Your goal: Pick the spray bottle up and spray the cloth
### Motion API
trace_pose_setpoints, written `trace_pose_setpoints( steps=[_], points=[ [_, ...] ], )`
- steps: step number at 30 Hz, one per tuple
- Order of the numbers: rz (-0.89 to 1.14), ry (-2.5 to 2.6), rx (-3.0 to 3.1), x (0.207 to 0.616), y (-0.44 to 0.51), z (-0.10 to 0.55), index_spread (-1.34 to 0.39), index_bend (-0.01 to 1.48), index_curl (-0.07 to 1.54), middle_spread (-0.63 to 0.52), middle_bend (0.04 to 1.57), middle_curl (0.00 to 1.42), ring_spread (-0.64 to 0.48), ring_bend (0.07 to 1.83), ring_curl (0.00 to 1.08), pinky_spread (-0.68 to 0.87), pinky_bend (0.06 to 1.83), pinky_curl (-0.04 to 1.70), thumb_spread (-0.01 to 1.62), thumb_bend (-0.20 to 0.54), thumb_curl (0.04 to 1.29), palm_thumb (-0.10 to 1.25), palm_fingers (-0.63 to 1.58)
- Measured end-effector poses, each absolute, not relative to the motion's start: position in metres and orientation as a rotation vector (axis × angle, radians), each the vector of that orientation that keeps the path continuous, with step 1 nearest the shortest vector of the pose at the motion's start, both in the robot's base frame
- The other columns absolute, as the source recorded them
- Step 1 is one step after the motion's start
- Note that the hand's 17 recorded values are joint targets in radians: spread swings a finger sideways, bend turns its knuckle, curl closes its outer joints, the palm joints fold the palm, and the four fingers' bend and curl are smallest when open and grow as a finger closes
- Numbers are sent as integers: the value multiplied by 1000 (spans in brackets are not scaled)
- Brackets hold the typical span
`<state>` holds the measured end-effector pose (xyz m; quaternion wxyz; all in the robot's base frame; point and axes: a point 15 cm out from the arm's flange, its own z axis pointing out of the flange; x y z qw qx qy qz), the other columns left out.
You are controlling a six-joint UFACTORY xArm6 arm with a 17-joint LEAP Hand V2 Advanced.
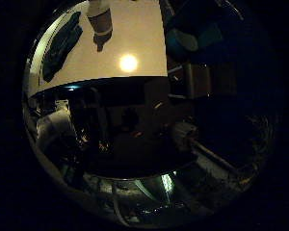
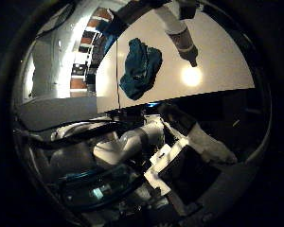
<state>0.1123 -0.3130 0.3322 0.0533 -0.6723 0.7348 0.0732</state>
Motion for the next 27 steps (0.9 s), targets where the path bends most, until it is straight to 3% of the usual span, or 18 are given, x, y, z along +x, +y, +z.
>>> trace_pose_setpoints(
  steps=[15,27],
  points=[
    [226,2285,-1919,79,-322,327,-279,177,391,-3,201,393,107,368,299,425,656,-4,1067,-23,384,701,322],
    [174,2212,-1771,95,-326,311,-240,160,330,13,237,405,107,446,315,426,786,-3,1062,-24,385,680,257]
  ],
)
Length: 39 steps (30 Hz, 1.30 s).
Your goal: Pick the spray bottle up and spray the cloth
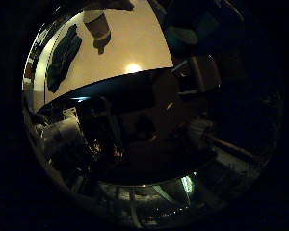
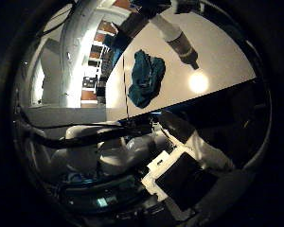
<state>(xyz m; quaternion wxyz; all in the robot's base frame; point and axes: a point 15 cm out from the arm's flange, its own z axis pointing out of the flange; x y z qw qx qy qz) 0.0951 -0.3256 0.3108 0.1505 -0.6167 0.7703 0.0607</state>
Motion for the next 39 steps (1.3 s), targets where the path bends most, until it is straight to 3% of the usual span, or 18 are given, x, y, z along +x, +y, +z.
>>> trace_pose_setpoints(
  steps=[39],
  points=[
    [60,1878,-1267,210,-281,280,-196,172,348,49,283,401,122,513,294,428,850,-5,1053,-23,378,684,231]
  ],
)
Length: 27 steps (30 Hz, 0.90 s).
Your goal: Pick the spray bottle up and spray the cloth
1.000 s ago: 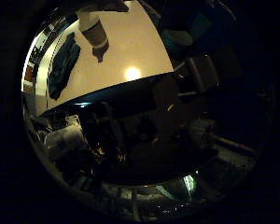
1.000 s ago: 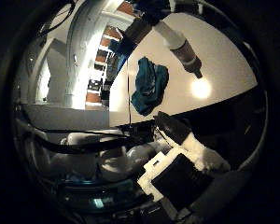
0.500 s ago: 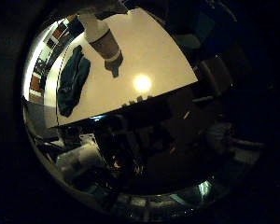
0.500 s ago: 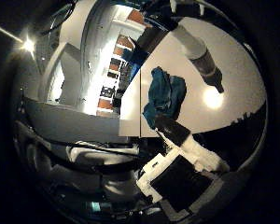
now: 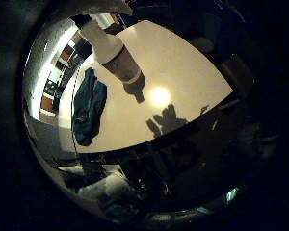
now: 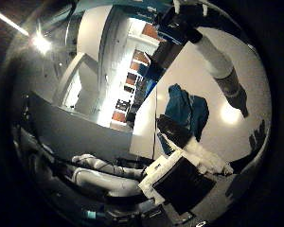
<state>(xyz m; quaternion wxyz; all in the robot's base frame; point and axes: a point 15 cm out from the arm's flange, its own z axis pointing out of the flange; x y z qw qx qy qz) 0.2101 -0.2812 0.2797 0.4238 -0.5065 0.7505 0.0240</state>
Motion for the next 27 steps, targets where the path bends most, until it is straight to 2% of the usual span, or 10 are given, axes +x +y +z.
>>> trace_pose_setpoints(
  steps=[13,27],
  points=[
    [95,1798,-1034,240,-296,261,-147,159,329,107,286,397,166,507,291,430,866,-2,1053,-23,379,684,158],
    [128,1819,-928,253,-311,234,-133,165,324,157,279,383,200,502,287,446,829,-2,1054,-23,381,688,127]
  ],
)
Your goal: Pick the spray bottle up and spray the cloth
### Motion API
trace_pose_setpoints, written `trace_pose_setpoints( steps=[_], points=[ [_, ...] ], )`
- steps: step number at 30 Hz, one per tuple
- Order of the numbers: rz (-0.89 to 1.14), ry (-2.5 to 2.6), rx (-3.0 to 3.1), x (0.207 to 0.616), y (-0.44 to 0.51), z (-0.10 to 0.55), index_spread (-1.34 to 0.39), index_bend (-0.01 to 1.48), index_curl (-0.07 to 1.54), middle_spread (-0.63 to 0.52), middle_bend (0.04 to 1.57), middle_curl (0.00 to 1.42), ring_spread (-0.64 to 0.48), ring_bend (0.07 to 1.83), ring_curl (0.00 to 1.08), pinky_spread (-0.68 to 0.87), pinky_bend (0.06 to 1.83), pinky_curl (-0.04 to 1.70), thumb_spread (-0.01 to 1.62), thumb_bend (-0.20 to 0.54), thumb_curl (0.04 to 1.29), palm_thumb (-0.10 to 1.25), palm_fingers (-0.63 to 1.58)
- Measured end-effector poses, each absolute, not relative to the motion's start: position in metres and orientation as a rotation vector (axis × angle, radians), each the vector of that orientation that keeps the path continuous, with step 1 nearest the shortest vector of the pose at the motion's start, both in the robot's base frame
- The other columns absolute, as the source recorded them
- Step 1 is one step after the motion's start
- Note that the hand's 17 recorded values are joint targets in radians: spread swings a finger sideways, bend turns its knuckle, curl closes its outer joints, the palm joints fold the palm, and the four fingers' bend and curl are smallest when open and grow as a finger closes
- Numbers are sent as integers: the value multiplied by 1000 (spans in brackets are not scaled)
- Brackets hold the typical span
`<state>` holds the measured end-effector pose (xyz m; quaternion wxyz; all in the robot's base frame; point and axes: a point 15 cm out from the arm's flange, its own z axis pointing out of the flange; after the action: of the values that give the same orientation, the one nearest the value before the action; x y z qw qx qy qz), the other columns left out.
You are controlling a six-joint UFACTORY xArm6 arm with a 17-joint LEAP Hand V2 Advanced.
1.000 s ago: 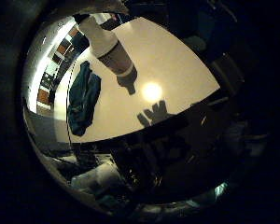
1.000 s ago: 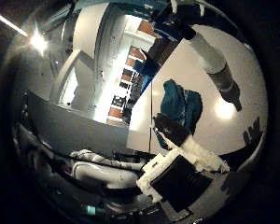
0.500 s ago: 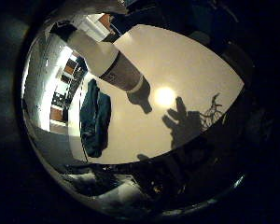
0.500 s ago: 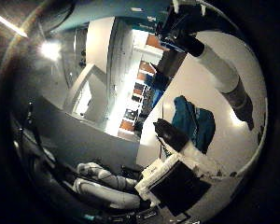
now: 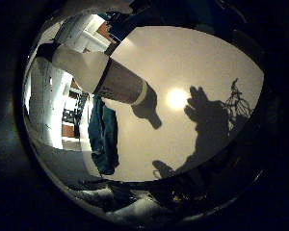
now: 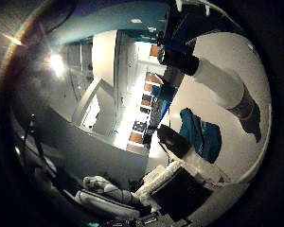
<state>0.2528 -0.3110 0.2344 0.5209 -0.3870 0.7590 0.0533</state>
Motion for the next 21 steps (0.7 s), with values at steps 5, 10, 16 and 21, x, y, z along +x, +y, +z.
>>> trace_pose_setpoints(
  steps=[5,10,16,21],
  points=[
    [128,1830,-933,258,-311,229,-125,165,323,163,277,382,201,493,283,450,816,-1,1053,-24,380,684,125],
    [142,1819,-917,266,-310,227,-124,166,322,169,274,380,206,490,282,447,803,0,1053,-24,379,684,124],
    [159,1825,-922,273,-308,220,-124,165,321,175,266,376,213,488,280,449,794,-1,1053,-23,379,684,126],
    [165,1810,-931,285,-302,222,-124,164,320,175,264,376,214,487,278,450,792,-1,1046,-24,378,681,127]
  ],
)
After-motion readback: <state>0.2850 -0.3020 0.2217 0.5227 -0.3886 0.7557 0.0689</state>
